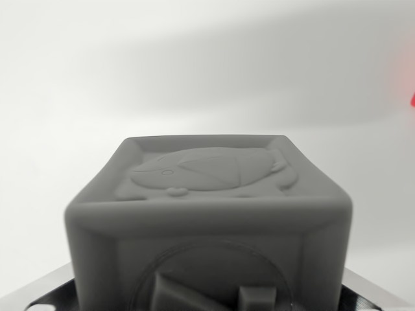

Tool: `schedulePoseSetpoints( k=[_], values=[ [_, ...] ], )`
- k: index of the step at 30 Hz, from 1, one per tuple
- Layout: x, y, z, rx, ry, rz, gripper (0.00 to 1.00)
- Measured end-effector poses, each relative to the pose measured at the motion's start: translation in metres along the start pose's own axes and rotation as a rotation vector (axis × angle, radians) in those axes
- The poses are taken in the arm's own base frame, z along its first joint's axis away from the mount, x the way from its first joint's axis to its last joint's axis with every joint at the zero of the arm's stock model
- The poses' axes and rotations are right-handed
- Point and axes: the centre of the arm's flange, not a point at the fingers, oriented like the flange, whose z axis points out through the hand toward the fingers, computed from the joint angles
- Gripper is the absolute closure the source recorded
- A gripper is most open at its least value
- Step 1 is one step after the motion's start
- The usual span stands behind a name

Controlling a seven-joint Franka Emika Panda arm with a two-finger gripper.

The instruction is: Destack cube

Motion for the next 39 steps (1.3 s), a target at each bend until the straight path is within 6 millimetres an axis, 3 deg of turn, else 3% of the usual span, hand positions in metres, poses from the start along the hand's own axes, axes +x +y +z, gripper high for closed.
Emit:
schedulePoseSetpoints(
  k=[39],
  values=[
    [-0.067, -0.035, -0.002, 0.003, 0.002, -0.160, 1.00]
  ],
)
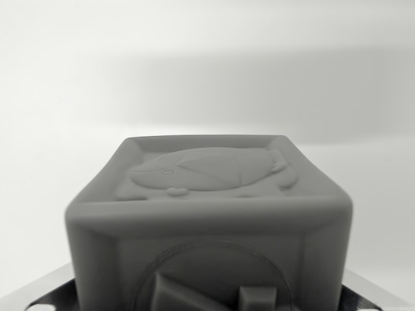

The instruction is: Destack cube

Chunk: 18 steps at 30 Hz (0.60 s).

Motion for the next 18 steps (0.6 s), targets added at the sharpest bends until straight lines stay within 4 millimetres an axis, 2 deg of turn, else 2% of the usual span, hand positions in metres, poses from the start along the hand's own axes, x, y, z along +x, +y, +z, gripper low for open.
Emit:
schedulePoseSetpoints(
  k=[18],
  values=[
    [-0.028, -0.022, -0.001, 0.001, 0.001, -0.076, 1.00]
  ],
)
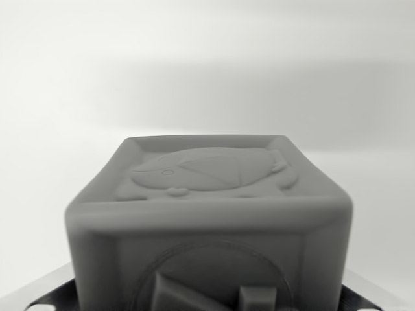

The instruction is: Destack cube

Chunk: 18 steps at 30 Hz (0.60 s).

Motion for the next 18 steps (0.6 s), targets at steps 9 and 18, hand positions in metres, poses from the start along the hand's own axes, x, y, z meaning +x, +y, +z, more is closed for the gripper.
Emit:
schedulePoseSetpoints(
  k=[9, 18],
  values=[
    [-0.014, -0.013, 0.000, 0.000, 0.000, -0.040, 1.00],
    [-0.027, -0.025, 0.000, 0.001, 0.000, -0.077, 1.00]
  ],
)
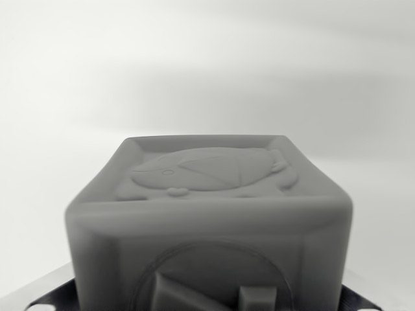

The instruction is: Destack cube

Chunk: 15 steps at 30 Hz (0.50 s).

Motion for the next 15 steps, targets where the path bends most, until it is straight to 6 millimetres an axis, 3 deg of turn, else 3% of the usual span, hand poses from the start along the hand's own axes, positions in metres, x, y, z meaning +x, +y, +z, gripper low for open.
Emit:
schedulePoseSetpoints(
  k=[15],
  values=[
    [-0.020, -0.021, 0.000, 0.000, -0.001, -0.062, 1.00]
  ],
)
